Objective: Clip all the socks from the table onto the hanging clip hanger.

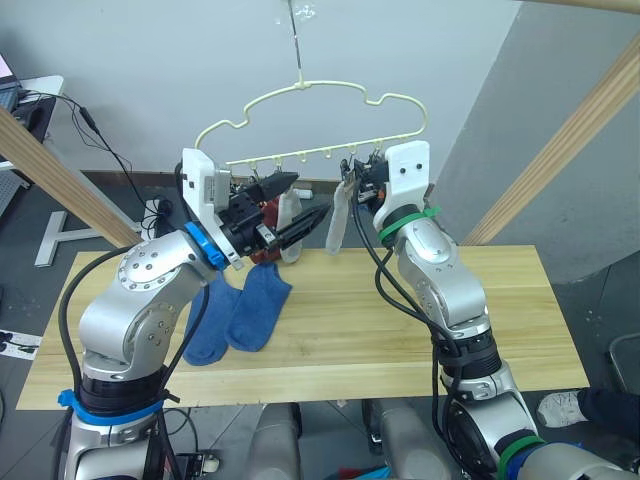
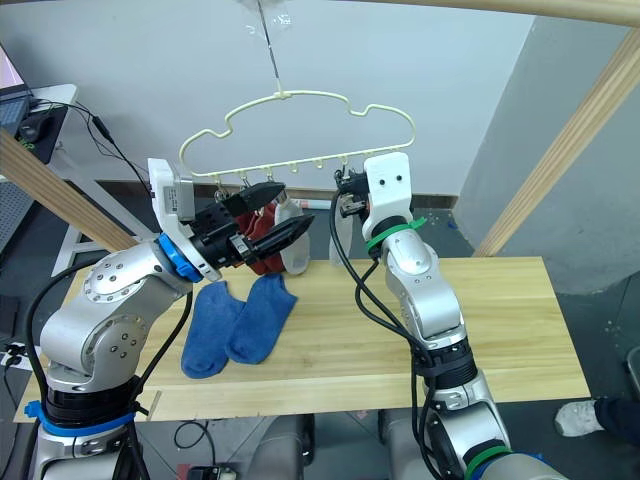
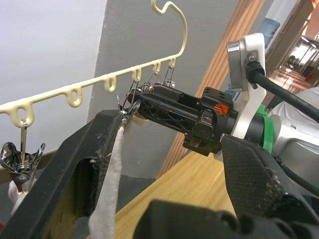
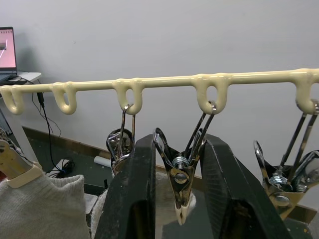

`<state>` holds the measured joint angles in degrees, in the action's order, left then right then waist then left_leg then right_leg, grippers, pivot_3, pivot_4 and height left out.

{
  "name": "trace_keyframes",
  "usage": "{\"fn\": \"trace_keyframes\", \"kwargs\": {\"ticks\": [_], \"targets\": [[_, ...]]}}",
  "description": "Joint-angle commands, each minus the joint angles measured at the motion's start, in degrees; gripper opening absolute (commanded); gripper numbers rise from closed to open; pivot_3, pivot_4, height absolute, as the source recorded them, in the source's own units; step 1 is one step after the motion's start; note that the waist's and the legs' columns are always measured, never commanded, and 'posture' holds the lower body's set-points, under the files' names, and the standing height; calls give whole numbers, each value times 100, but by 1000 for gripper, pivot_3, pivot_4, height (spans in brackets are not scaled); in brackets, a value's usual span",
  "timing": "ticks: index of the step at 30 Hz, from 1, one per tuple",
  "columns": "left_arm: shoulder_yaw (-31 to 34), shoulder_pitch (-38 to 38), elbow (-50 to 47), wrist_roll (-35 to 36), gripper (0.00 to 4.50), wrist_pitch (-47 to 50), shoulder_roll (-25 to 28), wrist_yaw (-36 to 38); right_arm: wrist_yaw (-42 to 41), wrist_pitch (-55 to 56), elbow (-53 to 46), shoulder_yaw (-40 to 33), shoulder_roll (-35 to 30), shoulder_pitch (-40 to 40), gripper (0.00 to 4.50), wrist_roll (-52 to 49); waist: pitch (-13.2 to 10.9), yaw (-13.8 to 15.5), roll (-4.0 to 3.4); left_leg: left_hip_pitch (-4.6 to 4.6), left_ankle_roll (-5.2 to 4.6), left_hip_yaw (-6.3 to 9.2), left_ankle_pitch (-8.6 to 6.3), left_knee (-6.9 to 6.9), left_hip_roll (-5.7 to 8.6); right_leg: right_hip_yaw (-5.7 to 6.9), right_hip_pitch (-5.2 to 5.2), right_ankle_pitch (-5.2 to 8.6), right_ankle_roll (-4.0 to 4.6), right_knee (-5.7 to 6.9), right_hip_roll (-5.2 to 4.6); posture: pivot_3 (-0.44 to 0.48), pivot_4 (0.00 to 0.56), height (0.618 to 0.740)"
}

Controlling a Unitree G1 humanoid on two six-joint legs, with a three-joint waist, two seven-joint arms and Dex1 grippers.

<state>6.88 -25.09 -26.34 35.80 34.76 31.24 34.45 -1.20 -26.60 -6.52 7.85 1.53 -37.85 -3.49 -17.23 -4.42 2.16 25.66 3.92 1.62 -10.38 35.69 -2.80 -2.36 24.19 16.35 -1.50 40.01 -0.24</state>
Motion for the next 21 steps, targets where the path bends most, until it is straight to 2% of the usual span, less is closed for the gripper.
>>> {"fn": "trace_keyframes", "kwargs": {"ticks": [1,4,6,21], "targets": [[29,-62,-158,-15,3662,-109,50,20,-32,154,-176,-74,80,-102,1289,-11,0,0,0,0,0,0,0,0,0,0,0,0,0,0,0,-48,293,740],[27,-71,-137,-39,3662,-125,53,29,-21,158,-163,-78,86,-110,1898,10,0,1,0,0,0,0,0,0,0,0,0,0,0,0,0,-48,293,740],[25,-71,-121,-57,3662,-137,56,39,-9,161,-144,-84,89,-120,2544,24,0,1,0,0,0,0,0,0,0,0,0,0,0,0,0,-48,293,740],[37,-39,-121,-102,3662,-173,60,69,-53,170,-114,-52,163,-136,2544,-2,0,2,0,0,0,0,0,1,0,0,0,0,0,0,0,-45,294,740]]}}
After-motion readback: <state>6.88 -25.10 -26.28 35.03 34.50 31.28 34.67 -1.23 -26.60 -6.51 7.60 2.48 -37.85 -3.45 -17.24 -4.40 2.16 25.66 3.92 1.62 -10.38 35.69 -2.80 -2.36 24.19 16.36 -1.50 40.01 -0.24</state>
